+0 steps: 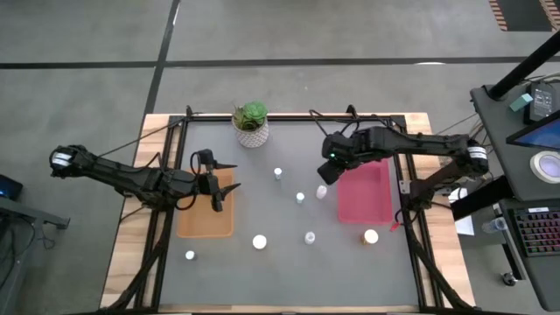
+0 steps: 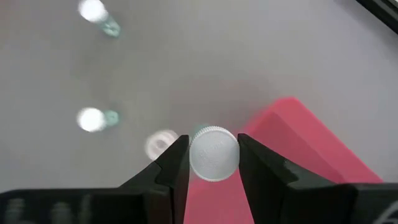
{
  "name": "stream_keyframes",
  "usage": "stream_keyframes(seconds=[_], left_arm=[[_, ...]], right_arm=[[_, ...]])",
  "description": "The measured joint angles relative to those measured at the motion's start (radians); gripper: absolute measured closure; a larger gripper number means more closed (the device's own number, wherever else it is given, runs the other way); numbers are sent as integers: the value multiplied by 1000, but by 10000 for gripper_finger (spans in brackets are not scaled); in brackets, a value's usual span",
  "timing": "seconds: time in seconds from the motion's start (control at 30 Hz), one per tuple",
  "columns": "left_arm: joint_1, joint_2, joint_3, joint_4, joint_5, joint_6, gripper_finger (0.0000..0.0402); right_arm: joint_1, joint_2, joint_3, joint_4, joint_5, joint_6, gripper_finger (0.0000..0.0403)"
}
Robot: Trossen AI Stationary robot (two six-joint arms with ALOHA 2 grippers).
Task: Pick and place medicine bottles into bin by pill shape (circle, oval)
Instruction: Put the blue tablet bottle into the pink bin
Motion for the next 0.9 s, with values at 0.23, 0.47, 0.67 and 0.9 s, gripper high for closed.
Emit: stream_keyframes(seconds=[0.23, 0.47, 0.67, 0.9], left_arm=[[0, 0, 0, 0, 0, 0, 144], [0, 0, 0, 0, 0, -1, 144], [0, 0, 0, 1, -1, -4, 144], [0, 0, 0, 1, -1, -4, 144]], right_arm=[[0, -130, -186, 1, 42, 73, 289], [-26, -231, -376, 42, 88, 143, 289], [-70, -263, -512, 203, 88, 127, 290], [-110, -214, -579, 297, 87, 97, 289]])
